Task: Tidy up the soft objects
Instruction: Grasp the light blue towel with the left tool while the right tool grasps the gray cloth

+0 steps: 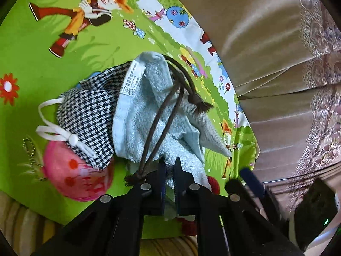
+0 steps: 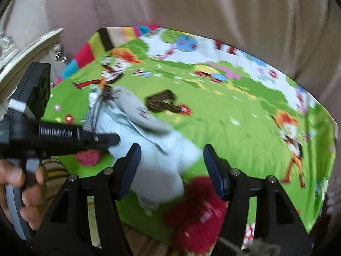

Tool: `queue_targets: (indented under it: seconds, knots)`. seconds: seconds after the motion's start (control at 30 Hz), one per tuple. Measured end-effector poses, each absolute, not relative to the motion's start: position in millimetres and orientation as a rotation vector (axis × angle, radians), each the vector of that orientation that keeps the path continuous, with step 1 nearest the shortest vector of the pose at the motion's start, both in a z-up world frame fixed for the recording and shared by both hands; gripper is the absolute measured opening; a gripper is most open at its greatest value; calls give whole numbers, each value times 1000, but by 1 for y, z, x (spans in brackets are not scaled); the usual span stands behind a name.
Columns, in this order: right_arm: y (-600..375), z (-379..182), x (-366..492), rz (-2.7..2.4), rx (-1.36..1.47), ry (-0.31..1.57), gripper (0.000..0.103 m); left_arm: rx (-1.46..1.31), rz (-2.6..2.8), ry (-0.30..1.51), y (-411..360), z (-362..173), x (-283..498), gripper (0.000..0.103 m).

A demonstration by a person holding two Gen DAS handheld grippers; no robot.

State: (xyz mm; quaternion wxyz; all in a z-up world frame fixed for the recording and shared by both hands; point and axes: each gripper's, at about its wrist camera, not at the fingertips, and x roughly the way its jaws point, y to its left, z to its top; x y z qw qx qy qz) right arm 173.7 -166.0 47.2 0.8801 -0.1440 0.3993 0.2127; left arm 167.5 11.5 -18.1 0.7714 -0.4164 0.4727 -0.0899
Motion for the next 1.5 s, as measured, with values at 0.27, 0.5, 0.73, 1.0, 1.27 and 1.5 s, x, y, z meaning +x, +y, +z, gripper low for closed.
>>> queue_targets:
  seconds: [0.27,0.5,0.73,1.0,1.27,1.5]
  knots:
    - [-121,39,190,584,-369,845,64,-887,-183,1035,28,-25,155,6]
    - [-103,27,199,617,-372,882,26,-831,-182,1012,28,-17,150,5]
    - [-118,38,186,595,-306,834,11,-772,-212,916,34,6,128,5]
    - [-151,57,164,531,-224,793,9,-759,-231,825,46,29,100,5]
    - [-143,51,162,553,-264,811,28,-746,-230,817,59,47,66,5]
    - [-112,35,187,579,-354,817,62,-731,-227,803,81,60,37,5]
